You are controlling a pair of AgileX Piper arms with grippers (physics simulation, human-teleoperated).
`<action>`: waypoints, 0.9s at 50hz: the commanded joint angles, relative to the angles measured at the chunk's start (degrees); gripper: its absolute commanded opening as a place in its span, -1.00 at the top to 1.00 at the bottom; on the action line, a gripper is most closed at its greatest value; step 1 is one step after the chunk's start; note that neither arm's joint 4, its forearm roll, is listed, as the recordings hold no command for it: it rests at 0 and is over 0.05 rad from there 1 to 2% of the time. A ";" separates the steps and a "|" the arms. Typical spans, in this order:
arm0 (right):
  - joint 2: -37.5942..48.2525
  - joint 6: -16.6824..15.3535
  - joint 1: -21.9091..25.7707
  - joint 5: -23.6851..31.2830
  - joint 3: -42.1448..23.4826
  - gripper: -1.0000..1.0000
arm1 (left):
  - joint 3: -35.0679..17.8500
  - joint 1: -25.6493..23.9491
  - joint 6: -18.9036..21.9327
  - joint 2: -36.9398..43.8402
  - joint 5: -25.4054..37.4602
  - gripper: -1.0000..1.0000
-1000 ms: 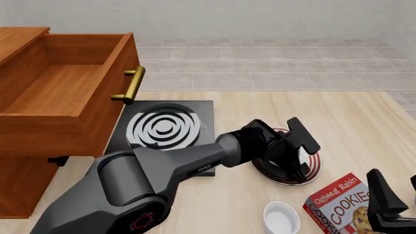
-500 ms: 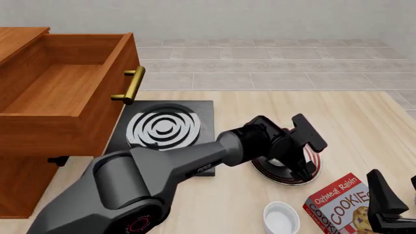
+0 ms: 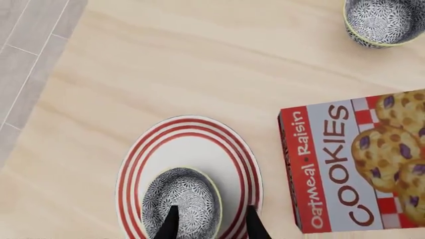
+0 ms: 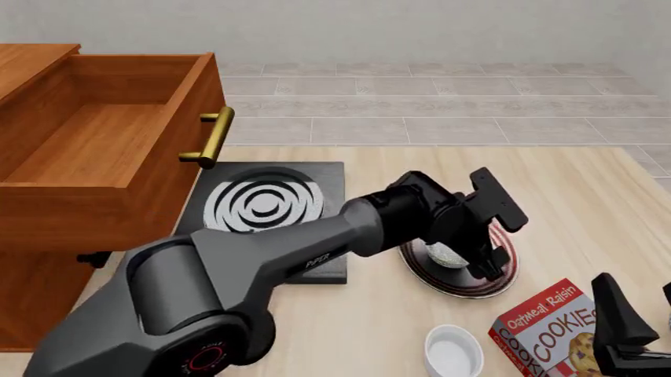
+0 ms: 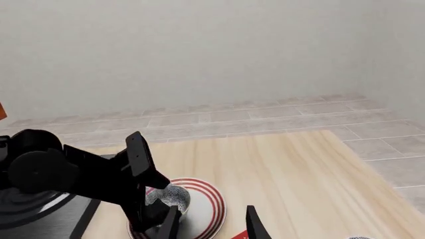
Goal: Pick the akita bowl in the top layer of the wooden cabinet and place it on the plate.
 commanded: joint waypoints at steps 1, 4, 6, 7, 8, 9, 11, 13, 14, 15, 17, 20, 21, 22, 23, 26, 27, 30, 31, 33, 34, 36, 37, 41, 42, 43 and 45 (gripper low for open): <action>-0.01 -0.31 0.14 -0.10 -0.05 -1.00 | 0.68 0.20 0.57 -1.56 0.15 -1.00; -0.02 -0.38 0.18 -0.11 -0.06 -1.00 | 0.62 0.12 0.35 -1.88 0.33 -1.00; -0.02 -0.46 0.21 -0.09 -0.05 -1.00 | 0.58 0.01 0.25 -1.96 0.43 -1.00; -0.03 -0.46 0.22 -0.08 -0.06 -1.00 | 0.65 -0.03 0.26 -2.02 0.37 -1.00; -0.04 -0.46 0.23 -0.08 -0.07 -1.00 | 0.75 -0.13 0.18 -2.09 0.35 -1.00; -0.05 -0.52 0.26 -0.07 -0.08 -1.00 | 0.47 -0.23 -0.27 -1.97 0.73 -1.00; -0.06 -0.59 0.31 -0.08 -0.10 -1.00 | 0.84 -0.17 -0.07 -2.34 0.52 -1.00; -0.06 -0.68 0.35 -0.08 -0.10 -1.00 | 1.07 -0.26 -0.08 -2.70 0.49 -1.00; -0.06 -0.69 0.35 -0.07 -0.11 -1.00 | 0.98 -0.36 -0.20 -2.72 0.63 -1.00; -0.06 -0.71 0.36 -0.08 -0.12 -1.00 | 1.05 -0.29 -0.04 -2.83 0.56 -1.00; -0.07 -0.80 0.38 -0.08 -0.13 -1.00 | 0.75 -0.51 -0.14 -2.93 0.84 -1.00; -0.07 -0.89 0.42 -0.09 -0.12 -1.00 | 0.61 -0.47 -0.10 -3.16 0.98 -1.00; -0.07 -0.92 0.44 -0.10 -0.12 -1.00 | 0.79 -0.47 0.17 -3.42 0.85 -1.00; -0.07 -0.92 0.44 -0.10 -0.14 -1.00 | 0.71 -0.40 0.03 -3.45 0.99 -1.00; -0.07 -0.96 0.44 -0.09 -0.13 -1.00 | 0.72 -0.45 0.09 -3.63 1.04 -1.00; -0.07 -1.04 0.45 -0.11 -0.12 -1.00 | 0.98 -0.25 0.28 -4.16 1.05 -1.00; -0.07 -1.06 0.44 -0.12 -0.12 -1.00 | 1.10 -0.13 0.35 -4.30 0.99 -1.00; -0.07 -1.12 0.45 -0.13 -0.11 -1.00 | 1.11 0.00 0.49 -4.49 1.07 -1.00; -0.07 -1.14 0.47 -0.14 -0.12 -1.00 | 1.15 0.01 0.50 -4.55 1.09 -1.00; -0.08 -1.18 0.49 -0.16 -0.12 -1.00 | 1.54 0.08 0.53 -4.94 0.98 -1.00; -0.08 -1.24 0.51 -0.17 -0.12 -1.00 | 1.89 0.17 0.60 -5.26 0.85 -1.00; -0.08 -1.29 0.53 -0.19 -0.11 -1.00 | 2.18 0.15 0.59 -5.65 0.83 -1.00; -0.09 -1.33 0.54 -0.19 -0.11 -1.00 | 2.40 0.20 0.66 -5.94 0.79 -1.00; -0.09 -1.47 0.60 -0.21 -0.10 -1.00 | 2.72 0.14 0.66 -6.95 0.95 -1.00; -0.09 -1.50 0.61 -0.22 -0.09 -1.00 | 2.81 0.17 0.69 -7.20 1.00 -1.00; -0.09 -1.53 0.64 -0.22 -0.10 -1.00 | 2.84 0.10 0.59 -7.46 1.08 -1.00; -0.09 -1.58 0.68 -0.22 -0.10 -1.00 | 3.15 0.20 0.80 -7.79 0.93 -1.00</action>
